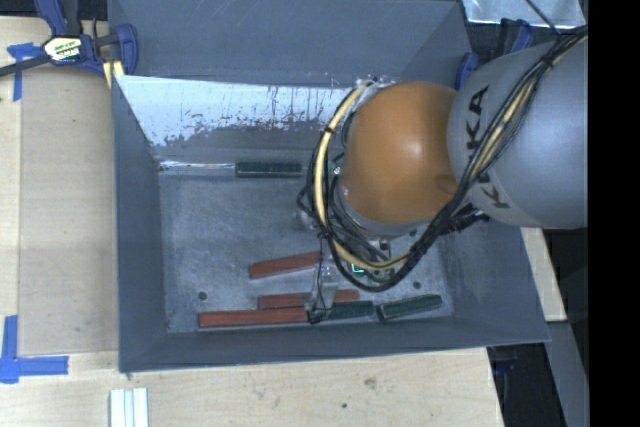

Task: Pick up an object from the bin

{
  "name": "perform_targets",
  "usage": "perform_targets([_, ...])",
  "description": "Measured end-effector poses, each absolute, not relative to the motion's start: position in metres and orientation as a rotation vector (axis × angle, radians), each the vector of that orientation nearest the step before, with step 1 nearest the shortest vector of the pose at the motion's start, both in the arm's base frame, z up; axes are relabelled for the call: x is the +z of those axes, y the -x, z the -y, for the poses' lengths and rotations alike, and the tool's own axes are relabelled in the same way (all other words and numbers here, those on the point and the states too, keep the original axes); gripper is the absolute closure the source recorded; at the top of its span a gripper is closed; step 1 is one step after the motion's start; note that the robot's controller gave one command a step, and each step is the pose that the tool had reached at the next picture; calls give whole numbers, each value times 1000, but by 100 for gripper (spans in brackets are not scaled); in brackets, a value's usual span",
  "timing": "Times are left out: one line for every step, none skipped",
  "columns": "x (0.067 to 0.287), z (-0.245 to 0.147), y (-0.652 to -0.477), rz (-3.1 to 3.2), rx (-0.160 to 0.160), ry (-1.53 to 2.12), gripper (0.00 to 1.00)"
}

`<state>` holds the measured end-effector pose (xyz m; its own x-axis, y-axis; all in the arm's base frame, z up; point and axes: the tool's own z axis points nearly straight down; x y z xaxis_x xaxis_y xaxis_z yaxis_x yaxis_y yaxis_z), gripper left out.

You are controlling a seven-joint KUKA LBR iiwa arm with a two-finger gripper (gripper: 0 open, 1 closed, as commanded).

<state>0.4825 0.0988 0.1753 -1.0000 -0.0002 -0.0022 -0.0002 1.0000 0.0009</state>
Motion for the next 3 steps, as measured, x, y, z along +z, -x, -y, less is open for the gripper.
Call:
perform_targets([284,-30,-521,-3125,-1,-122,0])
perform_targets([189,-103,-536,-3142,2,115,0])
perform_targets([76,-100,-551,-3146,0,72,0])
